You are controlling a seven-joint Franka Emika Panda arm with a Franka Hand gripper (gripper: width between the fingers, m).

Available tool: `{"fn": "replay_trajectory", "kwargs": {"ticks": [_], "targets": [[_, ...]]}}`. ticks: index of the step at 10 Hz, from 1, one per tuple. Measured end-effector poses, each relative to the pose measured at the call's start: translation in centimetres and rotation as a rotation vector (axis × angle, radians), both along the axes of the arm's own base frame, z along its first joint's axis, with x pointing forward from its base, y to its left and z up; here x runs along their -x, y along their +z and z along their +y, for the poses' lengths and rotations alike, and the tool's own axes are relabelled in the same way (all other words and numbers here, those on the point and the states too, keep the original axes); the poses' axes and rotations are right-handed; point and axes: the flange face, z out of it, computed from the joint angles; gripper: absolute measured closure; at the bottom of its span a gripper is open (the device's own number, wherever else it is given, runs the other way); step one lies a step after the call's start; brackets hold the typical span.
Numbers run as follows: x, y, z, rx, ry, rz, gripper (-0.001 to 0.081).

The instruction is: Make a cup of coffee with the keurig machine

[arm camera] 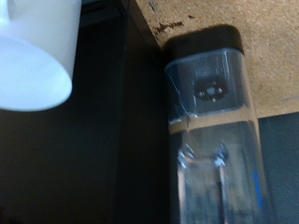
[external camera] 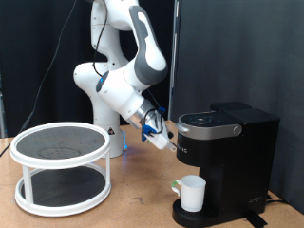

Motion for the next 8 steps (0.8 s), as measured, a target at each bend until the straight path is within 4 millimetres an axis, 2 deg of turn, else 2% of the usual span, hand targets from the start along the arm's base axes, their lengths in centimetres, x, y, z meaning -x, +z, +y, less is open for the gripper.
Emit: {"fn": "replay_trajectory", "kwargs": {"ticks": [4,6,8], "targets": [[1.5,4.4,0.4,-0.077,0.003,-0.037,0.0072],[1.5,4.5,0.6,-0.081,0.016,0.004,0.0072],[1.7,6.8,1.3,-0.087,0.063,0.024,0.0072]]}}
